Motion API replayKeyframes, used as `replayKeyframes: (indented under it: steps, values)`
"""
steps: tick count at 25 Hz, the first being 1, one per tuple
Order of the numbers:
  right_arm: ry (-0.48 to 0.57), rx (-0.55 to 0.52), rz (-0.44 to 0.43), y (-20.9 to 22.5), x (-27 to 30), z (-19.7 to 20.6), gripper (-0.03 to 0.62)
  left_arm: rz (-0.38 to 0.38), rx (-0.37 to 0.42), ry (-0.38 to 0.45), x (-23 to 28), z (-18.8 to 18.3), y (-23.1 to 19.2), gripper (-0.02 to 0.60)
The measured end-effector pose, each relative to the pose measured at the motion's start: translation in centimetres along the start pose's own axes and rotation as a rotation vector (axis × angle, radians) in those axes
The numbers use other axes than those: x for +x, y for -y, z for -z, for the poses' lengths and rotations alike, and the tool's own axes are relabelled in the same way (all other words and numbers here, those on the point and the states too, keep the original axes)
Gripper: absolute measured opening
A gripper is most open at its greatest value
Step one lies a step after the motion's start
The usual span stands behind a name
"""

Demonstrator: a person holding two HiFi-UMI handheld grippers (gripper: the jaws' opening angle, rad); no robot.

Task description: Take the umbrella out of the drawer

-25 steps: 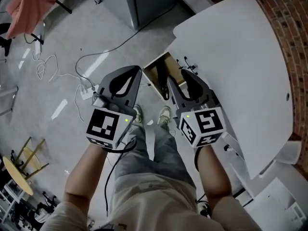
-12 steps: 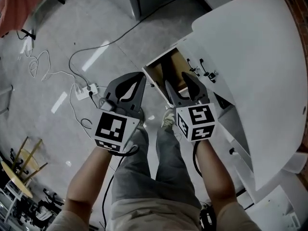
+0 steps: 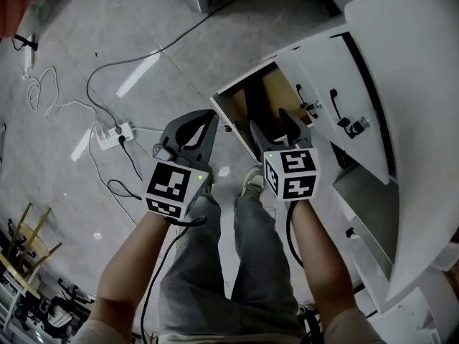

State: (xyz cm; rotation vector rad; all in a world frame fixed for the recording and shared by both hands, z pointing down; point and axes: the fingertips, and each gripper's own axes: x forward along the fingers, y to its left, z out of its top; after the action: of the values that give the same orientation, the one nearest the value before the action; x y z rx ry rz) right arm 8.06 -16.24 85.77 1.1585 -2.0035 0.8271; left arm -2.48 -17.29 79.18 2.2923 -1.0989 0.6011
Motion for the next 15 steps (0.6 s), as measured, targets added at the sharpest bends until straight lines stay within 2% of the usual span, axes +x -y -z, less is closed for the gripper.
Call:
replayKeyframes:
  steps: [10,15]
  values:
    - [-0.107,-0.021,-0.007,3.2,10.1,11.5,0.293,-0.02,-0.015,-0.058,6.8,11.2,-1.6,0.008]
    - [-0.195,0.088,-0.009,4.8,14.9,17.0,0.31,-0.012,-0.039,-0.086,9.7,15.8,-2.7,0.008]
